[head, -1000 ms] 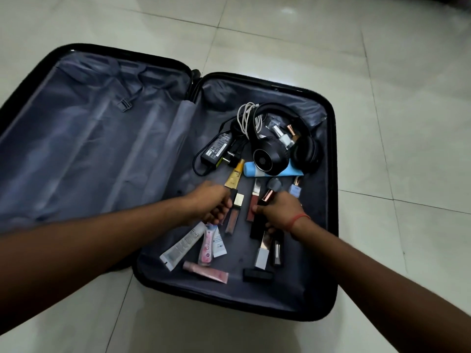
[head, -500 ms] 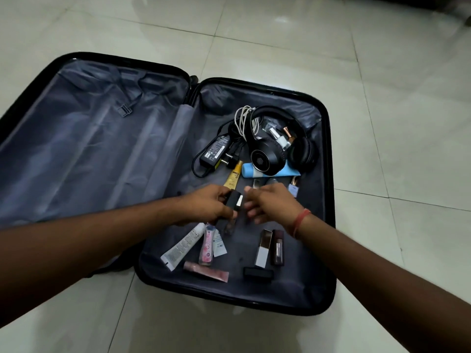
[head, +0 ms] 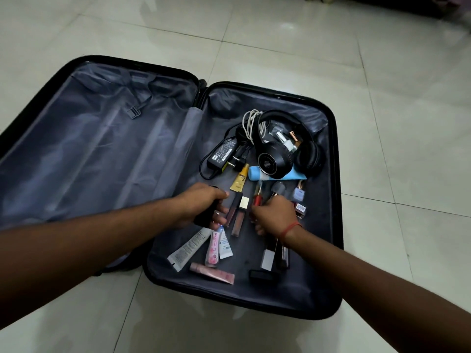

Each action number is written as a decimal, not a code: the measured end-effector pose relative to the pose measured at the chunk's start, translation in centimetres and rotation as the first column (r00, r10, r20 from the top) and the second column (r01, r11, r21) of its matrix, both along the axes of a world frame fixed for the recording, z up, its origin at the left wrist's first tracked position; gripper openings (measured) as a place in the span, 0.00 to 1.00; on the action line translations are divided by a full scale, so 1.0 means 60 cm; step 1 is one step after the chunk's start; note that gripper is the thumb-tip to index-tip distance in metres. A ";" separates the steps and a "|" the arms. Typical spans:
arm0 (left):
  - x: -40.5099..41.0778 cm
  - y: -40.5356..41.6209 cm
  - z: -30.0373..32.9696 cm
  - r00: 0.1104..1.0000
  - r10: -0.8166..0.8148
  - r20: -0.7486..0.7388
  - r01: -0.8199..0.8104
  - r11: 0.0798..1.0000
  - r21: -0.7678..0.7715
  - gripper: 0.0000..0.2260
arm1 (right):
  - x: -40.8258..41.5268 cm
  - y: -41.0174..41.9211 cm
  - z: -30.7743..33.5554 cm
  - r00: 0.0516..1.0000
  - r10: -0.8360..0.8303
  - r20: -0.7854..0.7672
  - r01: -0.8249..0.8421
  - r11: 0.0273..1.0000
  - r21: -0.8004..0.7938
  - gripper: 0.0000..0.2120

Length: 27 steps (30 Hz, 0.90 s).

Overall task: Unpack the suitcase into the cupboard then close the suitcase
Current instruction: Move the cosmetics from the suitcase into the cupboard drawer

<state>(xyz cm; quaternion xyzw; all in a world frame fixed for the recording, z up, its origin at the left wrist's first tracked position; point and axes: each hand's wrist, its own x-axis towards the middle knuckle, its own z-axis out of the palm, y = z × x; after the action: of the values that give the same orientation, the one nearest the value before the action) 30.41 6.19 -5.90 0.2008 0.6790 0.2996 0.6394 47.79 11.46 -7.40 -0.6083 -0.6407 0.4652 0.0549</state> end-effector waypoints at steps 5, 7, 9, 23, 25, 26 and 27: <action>-0.003 0.000 0.001 0.984 0.019 0.179 -0.041 0.992 0.118 0.16 | -0.018 -0.044 0.034 0.966 0.046 -0.254 -0.076 0.991 -0.112 0.11; 0.003 -0.002 0.003 0.985 -0.030 0.169 0.001 0.986 0.167 0.16 | -0.025 -0.055 0.038 0.951 0.129 -0.283 -0.160 0.983 -0.089 0.09; 0.005 -0.003 -0.004 0.995 0.021 0.094 -0.038 0.983 0.180 0.12 | -0.027 -0.059 0.037 0.940 0.218 -0.262 -0.239 0.969 -0.053 0.09; -0.024 -0.022 -0.006 0.988 0.085 -0.128 -0.067 0.988 0.140 0.11 | -0.026 -0.022 -0.040 0.957 0.232 0.172 -0.258 0.956 0.143 0.18; -0.021 -0.023 -0.007 0.984 0.103 -0.147 -0.073 0.978 0.197 0.13 | -0.026 -0.024 -0.041 0.980 0.174 0.095 -0.182 0.979 0.087 0.16; -0.020 -0.023 -0.008 0.979 0.121 -0.164 -0.083 0.971 0.222 0.13 | -0.027 -0.024 -0.039 0.993 0.111 0.031 -0.113 0.993 0.039 0.15; -0.020 -0.021 -0.008 0.974 0.137 -0.179 -0.092 0.967 0.238 0.13 | -0.026 -0.025 -0.037 0.999 0.033 -0.038 -0.033 0.999 -0.010 0.14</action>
<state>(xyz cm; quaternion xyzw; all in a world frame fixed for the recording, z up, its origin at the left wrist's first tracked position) 29.23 4.90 -6.36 0.2613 0.7098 0.3911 0.5243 46.21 9.94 -9.59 -0.5890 -0.6469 0.4810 0.0562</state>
